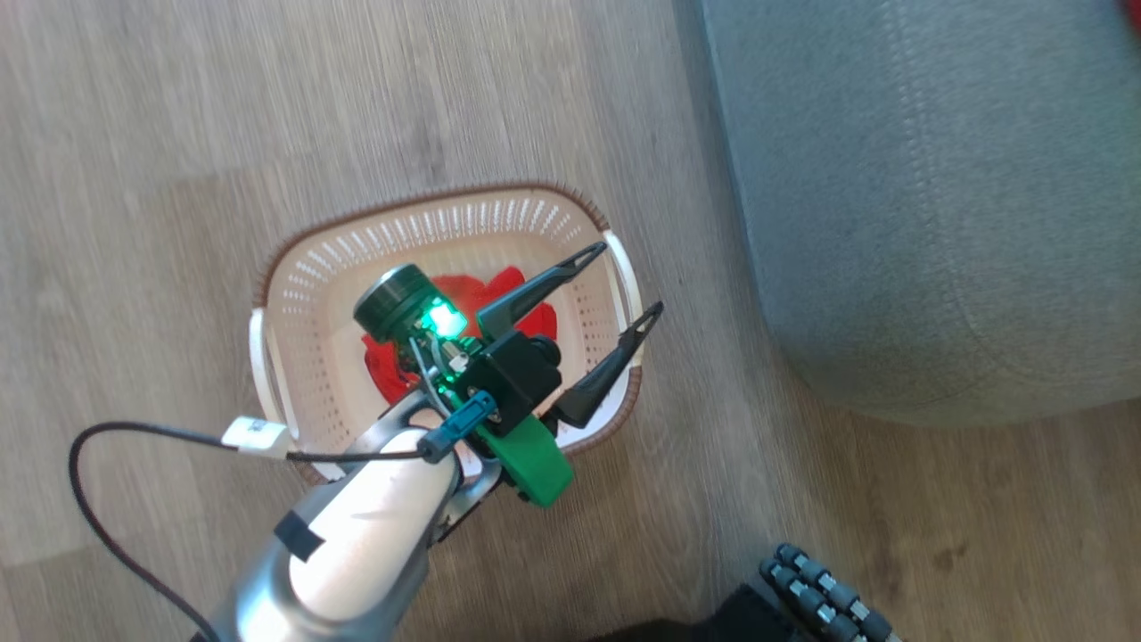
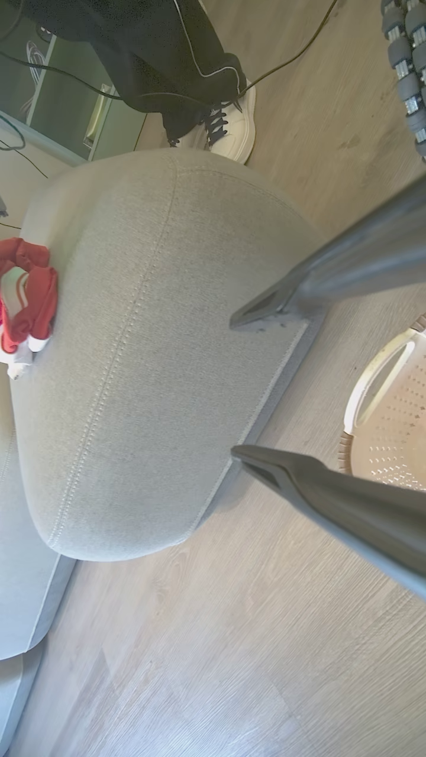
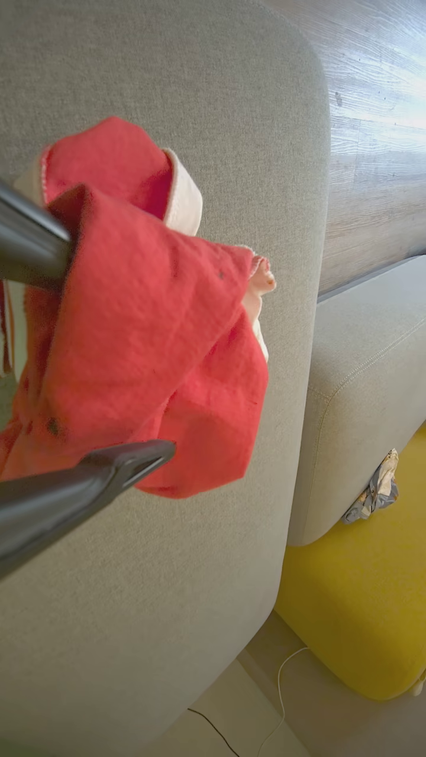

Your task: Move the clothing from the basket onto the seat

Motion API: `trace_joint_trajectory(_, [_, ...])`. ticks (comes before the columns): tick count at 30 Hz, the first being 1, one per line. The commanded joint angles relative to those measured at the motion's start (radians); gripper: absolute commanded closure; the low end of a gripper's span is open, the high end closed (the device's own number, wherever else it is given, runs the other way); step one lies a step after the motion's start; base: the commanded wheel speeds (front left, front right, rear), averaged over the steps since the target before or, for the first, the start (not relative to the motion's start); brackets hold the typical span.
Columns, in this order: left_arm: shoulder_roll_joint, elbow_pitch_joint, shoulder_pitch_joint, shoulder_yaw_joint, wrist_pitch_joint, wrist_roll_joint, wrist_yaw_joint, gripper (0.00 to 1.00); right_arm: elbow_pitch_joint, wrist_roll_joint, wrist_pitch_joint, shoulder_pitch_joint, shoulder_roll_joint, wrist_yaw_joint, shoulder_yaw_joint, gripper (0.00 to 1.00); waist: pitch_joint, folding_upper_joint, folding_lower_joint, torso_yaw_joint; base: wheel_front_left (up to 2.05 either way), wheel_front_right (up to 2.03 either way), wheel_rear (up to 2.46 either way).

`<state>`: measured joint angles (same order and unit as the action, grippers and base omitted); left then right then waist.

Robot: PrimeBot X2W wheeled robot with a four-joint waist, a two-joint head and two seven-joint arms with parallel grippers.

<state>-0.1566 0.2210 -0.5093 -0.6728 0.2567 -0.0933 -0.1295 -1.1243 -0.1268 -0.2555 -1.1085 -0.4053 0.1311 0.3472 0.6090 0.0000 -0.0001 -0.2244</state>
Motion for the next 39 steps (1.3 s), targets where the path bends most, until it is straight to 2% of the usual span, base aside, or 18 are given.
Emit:
trace_joint_trajectory(1, [0.016, -0.024, 0.018, 0.025, 0.005, -0.009, -0.001, 0.0, 0.0, -0.012, -0.006, 0.039, -0.041, 0.0, -0.023, 0.0, -0.061, 0.0, 0.0001, -0.001, 0.0, 0.0, 0.0])
trace_joint_trajectory(11, [0.071, -0.019, 0.09, 0.044, 0.005, -0.033, -0.001, 0.0, -0.112, -0.017, -0.004, 0.08, -0.05, 0.0, -0.172, 0.0, -0.236, 0.0, 0.0001, -0.006, 0.0, 0.0, 0.0])
trace_joint_trajectory(16, [0.089, -0.029, 0.126, 0.081, 0.005, -0.04, -0.001, 0.0, -0.079, 0.06, -0.006, 0.076, -0.03, 0.0, -0.239, 0.0, -0.306, 0.0, 0.0001, -0.005, 0.0, 0.0, 0.0])
trace_joint_trajectory(21, [0.099, -0.04, 0.155, 0.127, 0.005, -0.038, -0.001, 0.0, 0.169, 0.245, -0.006, 0.164, -0.01, 0.0, -0.329, 0.0, -0.366, 0.0, 0.0001, 0.009, 0.0, 0.0, 0.0])
trace_joint_trajectory(24, [0.102, -0.05, 0.174, 0.158, 0.005, -0.035, 0.0, 0.0, 0.357, 0.375, -0.006, 0.262, -0.031, 0.0, -0.381, 0.0, -0.404, 0.0, 0.0001, 0.028, 0.0, 0.0, 0.0])
trace_joint_trajectory(28, [0.105, -0.085, 0.206, 0.214, 0.005, -0.042, 0.012, 0.0, 0.602, 0.534, -0.006, 0.4, -0.052, 0.0, -0.401, 0.0, -0.448, 0.0, 0.0001, 0.061, 0.0, 0.0, 0.0])
trace_joint_trajectory(34, [0.106, -0.146, 0.257, 0.287, 0.005, -0.052, 0.056, 0.0, 0.887, 0.633, -0.006, 0.595, -0.055, 0.0, -0.42, 0.0, -0.5, 0.0, 0.0001, 0.128, 0.0, 0.0, 0.0])
trace_joint_trajectory(39, [0.106, -0.17, 0.292, 0.349, 0.005, -0.066, 0.127, 0.0, 1.009, 0.649, -0.006, 0.735, -0.004, 0.0, -0.41, 0.0, -0.531, 0.0, 0.0001, 0.19, 0.0, 0.0, 0.0])
